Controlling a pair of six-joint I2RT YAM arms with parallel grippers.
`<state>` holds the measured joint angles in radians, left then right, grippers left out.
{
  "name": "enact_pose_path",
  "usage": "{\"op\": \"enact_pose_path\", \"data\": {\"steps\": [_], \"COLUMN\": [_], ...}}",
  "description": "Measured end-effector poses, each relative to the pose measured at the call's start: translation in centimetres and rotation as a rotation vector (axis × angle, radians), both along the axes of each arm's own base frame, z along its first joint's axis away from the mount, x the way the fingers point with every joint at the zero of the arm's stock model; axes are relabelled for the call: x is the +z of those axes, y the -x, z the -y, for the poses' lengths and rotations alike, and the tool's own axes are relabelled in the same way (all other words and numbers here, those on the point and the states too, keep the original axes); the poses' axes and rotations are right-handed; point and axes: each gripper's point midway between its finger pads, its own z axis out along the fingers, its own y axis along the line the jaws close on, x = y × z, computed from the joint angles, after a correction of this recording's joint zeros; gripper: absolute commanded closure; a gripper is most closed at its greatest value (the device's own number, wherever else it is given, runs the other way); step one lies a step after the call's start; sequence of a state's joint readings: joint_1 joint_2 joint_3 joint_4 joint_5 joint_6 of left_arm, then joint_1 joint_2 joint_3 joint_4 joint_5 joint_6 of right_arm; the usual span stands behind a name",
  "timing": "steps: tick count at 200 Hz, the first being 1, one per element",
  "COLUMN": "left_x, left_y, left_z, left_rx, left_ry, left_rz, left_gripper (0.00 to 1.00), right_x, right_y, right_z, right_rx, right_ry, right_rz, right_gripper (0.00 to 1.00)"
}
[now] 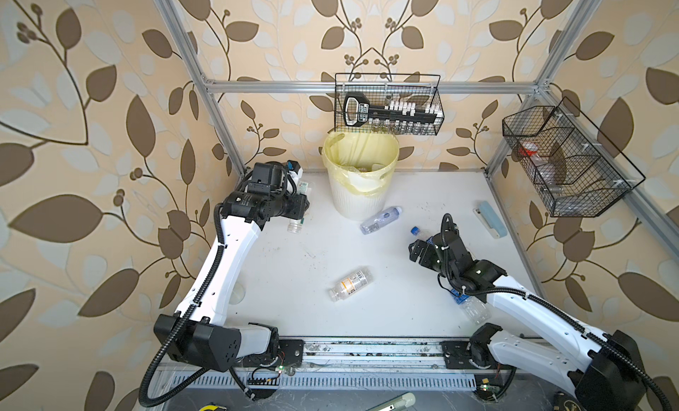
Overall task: Throw the plastic bottles in the bin
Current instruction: Throw the plastic bottle into the trash bin.
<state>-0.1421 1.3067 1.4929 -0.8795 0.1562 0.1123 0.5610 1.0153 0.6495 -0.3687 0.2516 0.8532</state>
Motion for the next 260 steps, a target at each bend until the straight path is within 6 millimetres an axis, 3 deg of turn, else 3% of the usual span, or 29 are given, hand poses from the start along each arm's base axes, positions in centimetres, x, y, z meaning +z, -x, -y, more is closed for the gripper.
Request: {"op": "enact_pose_path", "data": {"steps": [53,86,122,144,170,179,191,195,215,227,243,260], "left_x": [3.4,3.6,4.0,5.9,10.5,12.1,13.8,14.4,14.8,13.7,12.2,12.4], "left_y": [0.2,0.9,0.0,-2.5,-7.2,-9.3,-11.9,-12.6,-15.9,-17.2,-17.7,-17.7], "left_z": [-1.6,-1.4,-0.6,0.3,2.2,3.5,5.8,6.6,10.0,11.4,11.7,11.0], "left_rx": [0.095,0.101,0.093,0.086,0.074,0.056,0.020,0.012,-0.022,-0.026,-0.007,0.014], "left_ry": [0.074,0.113,0.167,0.231,0.320,0.341,0.363,0.380,0.407,0.416,0.403,0.394], "left_rz": [0.120,0.138,0.138,0.148,0.223,0.254,0.295,0.306,0.329,0.311,0.276,0.283], "left_gripper": [0.49,0.49,0.44,0.44,0.40,0.30,0.03,0.01,0.01,0.01,0.01,0.01], "right_x": [0.2,0.3,0.3,0.3,0.4,0.4,0.5,0.6,0.8,1.0,1.3,1.6], "right_y": [-0.1,-0.2,-0.2,-0.2,-0.3,-0.3,-0.3,-0.3,-0.4,-0.3,-0.3,-0.2], "right_z": [-0.1,-0.1,-0.1,-0.1,-0.2,-0.2,-0.2,-0.2,-0.2,-0.2,-0.2,-0.1], "right_rx": [-0.002,-0.002,-0.002,-0.003,-0.005,-0.007,-0.008,-0.008,-0.009,-0.010,-0.011,-0.012], "right_ry": [-0.007,-0.010,-0.010,-0.011,-0.015,-0.017,-0.019,-0.020,-0.024,-0.029,-0.035,-0.041], "right_rz": [0.007,0.012,0.012,0.012,0.014,0.013,0.016,0.017,0.021,0.026,0.035,0.042], "right_gripper": [0.00,0.00,0.00,0.00,0.00,0.00,0.00,0.00,0.00,0.00,0.00,0.00]}}
